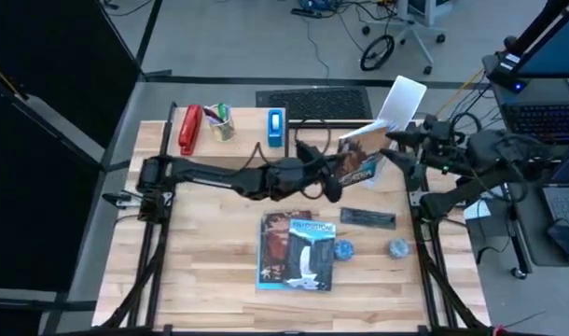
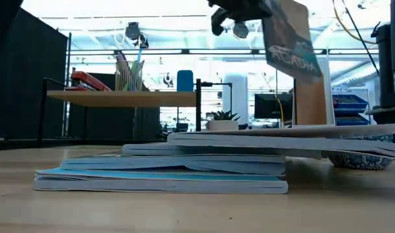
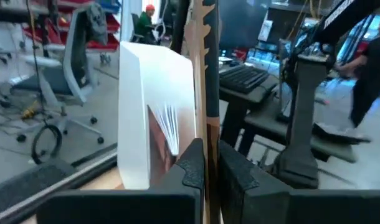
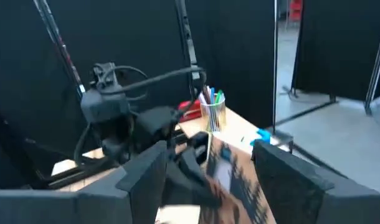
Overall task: Stock shelves
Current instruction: Put the blue/brown book into the white book shelf
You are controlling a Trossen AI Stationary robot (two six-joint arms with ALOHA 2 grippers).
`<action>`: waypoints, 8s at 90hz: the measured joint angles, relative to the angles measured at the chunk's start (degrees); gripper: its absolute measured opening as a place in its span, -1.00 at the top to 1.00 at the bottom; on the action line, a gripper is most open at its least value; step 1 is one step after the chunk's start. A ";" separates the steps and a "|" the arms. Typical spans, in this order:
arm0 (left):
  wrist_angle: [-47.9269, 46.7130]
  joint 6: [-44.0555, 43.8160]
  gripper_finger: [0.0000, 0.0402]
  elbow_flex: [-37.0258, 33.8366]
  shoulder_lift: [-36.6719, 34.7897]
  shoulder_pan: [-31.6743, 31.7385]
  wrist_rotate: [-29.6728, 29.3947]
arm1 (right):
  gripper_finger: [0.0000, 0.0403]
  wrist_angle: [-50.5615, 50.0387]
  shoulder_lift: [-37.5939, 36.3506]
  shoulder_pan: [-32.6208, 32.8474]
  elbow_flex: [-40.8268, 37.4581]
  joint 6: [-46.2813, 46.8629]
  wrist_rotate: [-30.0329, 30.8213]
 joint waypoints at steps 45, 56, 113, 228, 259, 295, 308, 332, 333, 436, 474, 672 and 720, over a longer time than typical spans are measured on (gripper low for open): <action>-0.63 5.25 0.99 16.91 15.21 3.07 -5.78 | -0.09 -8.19 -0.27 0.00 0.00 0.99 -0.36; 2.64 5.25 0.99 16.93 17.03 4.39 -5.77 | -0.09 -9.78 -0.27 0.00 0.00 1.09 -0.36; 21.29 5.17 0.95 17.04 26.80 8.89 1.27 | -0.09 -10.58 0.29 0.00 0.00 2.62 -0.34; 20.60 6.53 0.71 16.95 27.79 9.09 6.10 | -0.09 -13.68 1.26 0.00 0.00 5.42 -0.34; 20.37 6.67 0.27 16.87 27.83 9.17 6.08 | -0.09 -13.69 1.24 0.00 0.00 5.21 -0.34; 20.36 8.57 0.26 17.12 27.37 8.27 6.07 | -0.09 -16.37 1.24 0.00 0.00 5.59 -0.34; 18.79 16.62 0.26 19.63 27.65 7.22 6.08 | -0.09 -16.71 1.24 0.00 0.00 5.13 -0.33; 8.09 20.26 0.26 24.83 25.96 4.39 5.88 | -0.09 -18.21 1.24 0.00 0.00 5.37 -0.34; 7.31 20.25 0.26 24.91 25.68 4.28 5.82 | -0.09 -18.33 1.24 0.00 0.00 5.38 -0.34; -49.45 20.72 0.27 -8.36 -31.89 16.24 21.94 | 0.96 -40.66 21.22 -33.18 0.00 32.28 -13.76; -48.97 23.26 0.26 -13.73 -33.63 16.94 28.56 | 1.00 -47.82 26.20 -35.65 0.00 35.43 -17.03; -47.71 26.54 0.26 -13.78 -33.65 17.94 28.59 | 1.00 -24.57 23.16 -36.87 -16.68 32.60 -8.74; -47.59 26.52 0.27 -13.78 -33.65 17.94 28.59 | 1.00 -19.03 23.18 -37.31 -16.91 26.83 -7.50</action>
